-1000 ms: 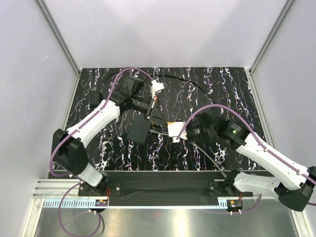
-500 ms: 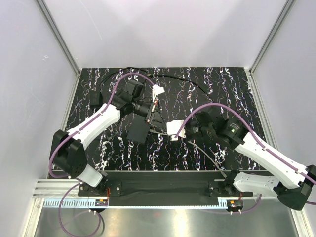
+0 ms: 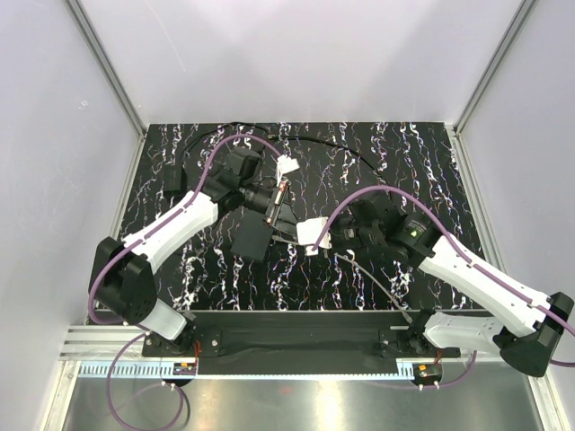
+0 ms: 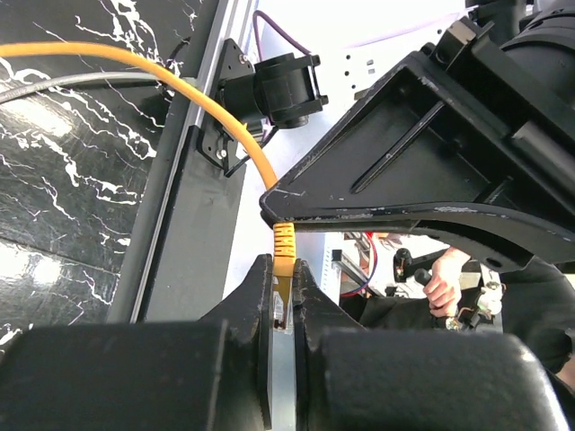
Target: Insert the plug into the switch port
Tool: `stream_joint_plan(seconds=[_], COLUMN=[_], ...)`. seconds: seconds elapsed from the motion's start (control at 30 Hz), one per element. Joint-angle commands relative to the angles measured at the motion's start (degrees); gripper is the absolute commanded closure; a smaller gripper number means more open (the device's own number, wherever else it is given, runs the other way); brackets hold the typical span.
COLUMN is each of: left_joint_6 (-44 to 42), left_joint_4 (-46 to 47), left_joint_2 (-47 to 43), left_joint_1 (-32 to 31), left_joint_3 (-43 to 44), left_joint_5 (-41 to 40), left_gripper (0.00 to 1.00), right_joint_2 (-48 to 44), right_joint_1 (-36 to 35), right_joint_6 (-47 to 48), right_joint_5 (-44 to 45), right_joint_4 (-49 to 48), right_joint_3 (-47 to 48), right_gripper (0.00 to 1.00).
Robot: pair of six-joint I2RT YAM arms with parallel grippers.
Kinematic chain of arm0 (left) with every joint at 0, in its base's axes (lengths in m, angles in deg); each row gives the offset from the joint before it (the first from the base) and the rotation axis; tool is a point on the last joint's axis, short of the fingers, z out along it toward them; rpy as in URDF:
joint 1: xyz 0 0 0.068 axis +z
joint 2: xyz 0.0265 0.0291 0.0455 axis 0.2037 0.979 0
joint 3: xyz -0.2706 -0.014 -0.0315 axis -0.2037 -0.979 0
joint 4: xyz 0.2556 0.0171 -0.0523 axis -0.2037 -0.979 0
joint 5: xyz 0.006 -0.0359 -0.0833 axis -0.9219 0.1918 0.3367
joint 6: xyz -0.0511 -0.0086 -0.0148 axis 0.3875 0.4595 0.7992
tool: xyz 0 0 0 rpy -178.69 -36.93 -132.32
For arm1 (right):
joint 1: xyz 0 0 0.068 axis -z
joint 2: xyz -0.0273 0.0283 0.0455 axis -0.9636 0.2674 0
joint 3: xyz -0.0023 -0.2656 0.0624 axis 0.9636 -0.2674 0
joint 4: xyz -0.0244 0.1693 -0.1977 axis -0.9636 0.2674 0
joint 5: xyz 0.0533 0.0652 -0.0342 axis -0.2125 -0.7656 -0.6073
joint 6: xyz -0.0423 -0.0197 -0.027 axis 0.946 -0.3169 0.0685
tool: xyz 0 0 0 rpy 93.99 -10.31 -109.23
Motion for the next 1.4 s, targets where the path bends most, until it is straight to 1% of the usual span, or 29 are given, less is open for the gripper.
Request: stream_joint_plan(seconds=[0.0, 0.03, 0.13, 0.27, 0.3, 0.53, 0.57, 0.63, 0.67, 0.7, 0.73, 0.77, 0.83, 0.9, 0.93, 0.97, 1.03, 1.07, 1.13, 1.17, 1.2, 1.23, 1.3, 1.33, 1.37], left_joint_6=[1.47, 1.82, 2.87, 3.84, 3.93, 5.16, 5.16, 5.16, 5.33, 5.25, 5.16, 4.64, 3.06, 0.52, 0.24, 0.15, -0.2, -0.9, -4.58, -6.51, -9.75, -11.0, -13.9, -14.44, -15.31], left_joint_4=[4.27, 4.54, 6.12, 7.7, 7.79, 9.37, 9.46, 9.46, 9.98, 10.25, 10.43, 10.43, 9.73, 7.88, 7.62, 7.61, 7.35, 6.05, 3.5, 0.09, -1.68, -3.09, -5.39, -5.57, -5.74], left_joint_2=[-3.17, -3.26, -3.61, -3.97, -3.88, -3.62, -3.7, -3.7, -3.79, -3.88, -4.05, -4.58, -5.1, -5.72, -5.9, -5.9, -5.55, -5.29, -4.85, -4.58, -4.32, -3.97, -4.14, -4.49, -5.02], left_joint_1=[-0.13, -0.22, -0.22, -0.22, -0.22, -0.22, -0.22, -0.13, -0.13, -0.22, -0.13, 0.39, 1.62, 5.04, 6.45, 9.33, 12.16, 14.7, 16.73, 18.14, 18.76, 19.37, 20.96, 21.57, 22.45], left_joint_3=[-0.69, -0.78, -1.4, -2.19, -2.19, -2.36, -2.45, -2.63, -2.8, -2.89, -2.98, -3.07, -2.54, -0.71, -0.09, 0.36, 2.2, 2.99, 5.1, 5.72, 6.24, 6.68, 5.73, 4.85, 3.02], left_joint_5=[2.91, 2.91, 3.43, 3.87, 4.05, 4.31, 4.23, 4.31, 4.49, 4.31, 3.96, 3.18, 1.95, 0.19, -0.17, -0.34, -0.69, -0.87, -3.06, -4.64, -5.44, -6.14, -8.6, -9.39, -11.92], left_gripper=[1.0, 1.0, 1.0, 1.0, 1.0, 1.0, 1.0, 1.0, 0.96, 0.87, 0.8, 0.67, 0.58, 0.5, 0.49, 0.48, 0.48, 0.48, 0.48, 0.48, 0.48, 0.48, 0.47, 0.47, 0.47], right_joint_2=[0.13, 0.13, 0.22, 0.31, 0.31, 0.22, 0.14, -0.04, -0.21, -0.3, -0.39, -0.57, -0.48, -0.13, 0.22, 1.35, 2.94, 4.51, 5.75, 6.8, 7.25, 7.69, 8.66, 9.18, 10.41], right_joint_1=[-0.19, -0.27, -0.27, -0.27, -0.27, -0.19, -0.36, -0.27, -0.27, -0.19, -0.27, -0.27, 1.91, 5.77, 7.79, 12.34, 16.23, 18.6, 20.11, 20.38, 20.38, 20.38, 20.47, 20.38, 20.38], right_joint_6=[1.42, 1.86, 1.69, 1.25, 1.25, 2.13, 2.3, 2.65, 2.74, 2.74, 2.48, 2.22, 3.26, 3.45, 4.14, 4.32, 5.72, 6.25, 8.09, 8.8, 9.68, 11.17, 11.36, 10.84, 10.39], right_joint_5=[-0.66, -0.31, 0.48, 1.28, 1.37, 2.86, 2.86, 3.04, 2.95, 3.82, 4.7, 5.92, 8.91, 9.54, 9.37, 9.45, 9.1, 9.27, 9.19, 9.19, 8.93, 8.58, 8.49, 8.31, 8.14], right_joint_4=[-2.25, -2.25, -2.95, -3.66, -3.74, -4.36, -4.27, -3.92, -3.92, -4.44, -5.14, -7.33, -8.66, -11.46, -11.83, -12.44, -12.8, -13.15, -13.76, -13.85, -13.77, -14.03, -15.43, -15.35, -13.78], right_joint_3=[-0.32, -0.67, -1.46, -1.81, -1.72, -2.6, -2.78, -2.87, -2.95, -3.13, -3.65, -4.09, -5.06, -4.98, -3.67, -2.7, 1.59, 3.01, 6.69, 7.58, 8.2, 8.56, 8.3, 8.47, 8.56], right_gripper=[0.89, 0.91, 0.93, 0.83, 0.82, 0.83, 0.86, 1.0, 1.0, 1.0, 1.0, 1.0, 1.0, 1.0, 1.0, 1.0, 1.0, 1.0, 1.0, 1.0, 1.0, 1.0, 1.0, 1.0, 1.0])
